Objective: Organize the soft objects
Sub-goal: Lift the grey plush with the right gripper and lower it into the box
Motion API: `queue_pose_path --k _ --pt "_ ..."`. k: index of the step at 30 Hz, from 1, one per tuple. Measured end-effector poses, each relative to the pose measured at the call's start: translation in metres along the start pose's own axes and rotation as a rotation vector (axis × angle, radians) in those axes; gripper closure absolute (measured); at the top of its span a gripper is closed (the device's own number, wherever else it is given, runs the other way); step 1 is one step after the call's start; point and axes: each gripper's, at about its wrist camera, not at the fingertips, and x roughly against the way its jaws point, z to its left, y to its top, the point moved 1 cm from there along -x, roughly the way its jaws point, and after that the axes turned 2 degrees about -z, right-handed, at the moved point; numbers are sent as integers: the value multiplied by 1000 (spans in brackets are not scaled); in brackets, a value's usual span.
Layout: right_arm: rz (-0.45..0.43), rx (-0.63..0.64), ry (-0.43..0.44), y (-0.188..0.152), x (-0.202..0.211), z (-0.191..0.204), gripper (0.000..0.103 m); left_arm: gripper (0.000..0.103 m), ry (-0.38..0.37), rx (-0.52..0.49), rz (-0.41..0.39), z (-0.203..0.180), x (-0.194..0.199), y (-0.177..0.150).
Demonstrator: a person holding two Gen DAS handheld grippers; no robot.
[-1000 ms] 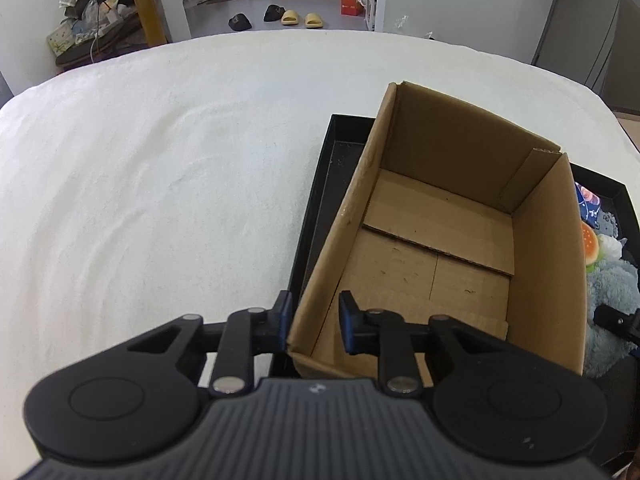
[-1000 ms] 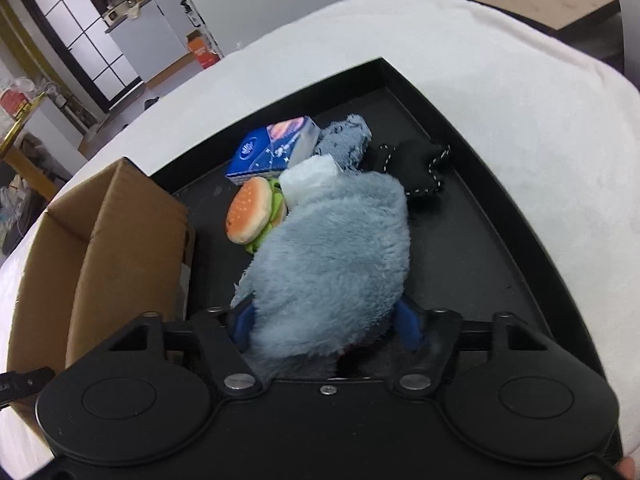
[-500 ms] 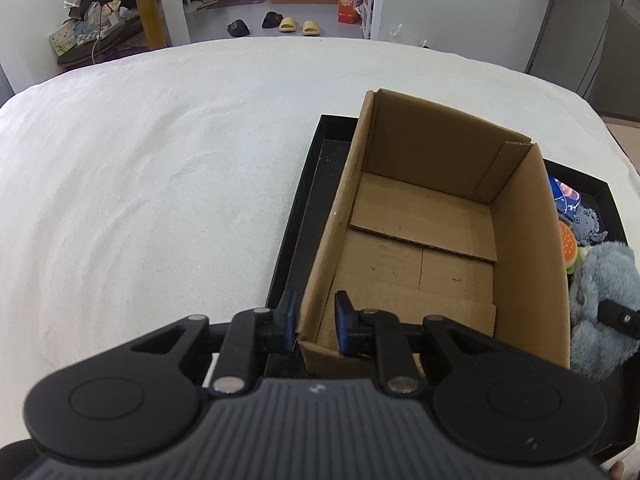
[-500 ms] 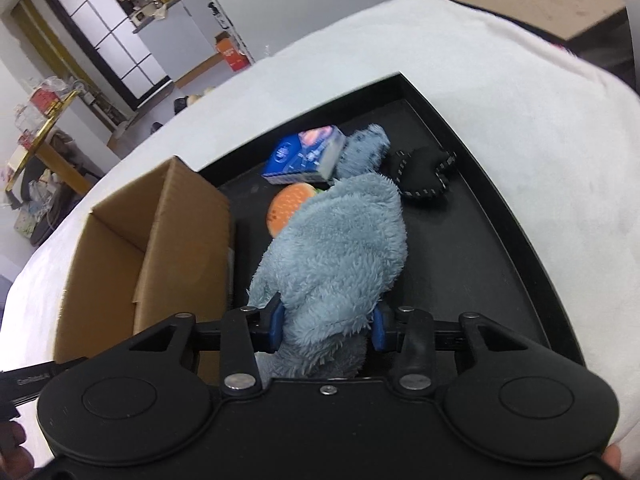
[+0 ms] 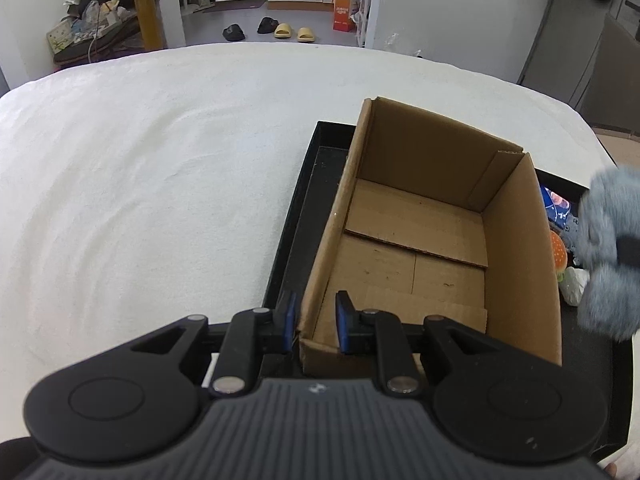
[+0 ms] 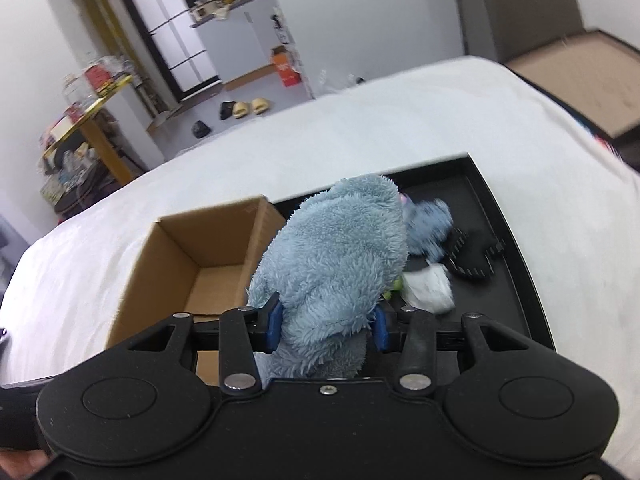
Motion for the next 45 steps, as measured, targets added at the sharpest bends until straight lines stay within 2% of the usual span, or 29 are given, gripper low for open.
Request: queue_pose_path --k 9,12,15,18,24,36,42,45 --pt "-16 204 61 16 -7 45 60 85 -44 34 -5 10 1 2" --pt "3 241 116 18 -11 60 60 85 -63 53 -6 13 0 5" --pt "14 339 138 16 -13 80 60 85 -82 67 -9 15 1 7" --pt "53 417 161 14 -20 95 60 85 -96 79 -12 18 2 7" --pt "125 555 132 9 -36 116 60 85 -115 92 -11 21 -1 5" --pt "276 843 244 -6 -48 156 59 84 -130 103 19 26 -1 5" --pt "364 880 283 -10 -58 156 58 84 -133 93 20 26 1 5" --pt "415 857 316 -13 -60 156 55 84 -125 98 25 27 1 4"
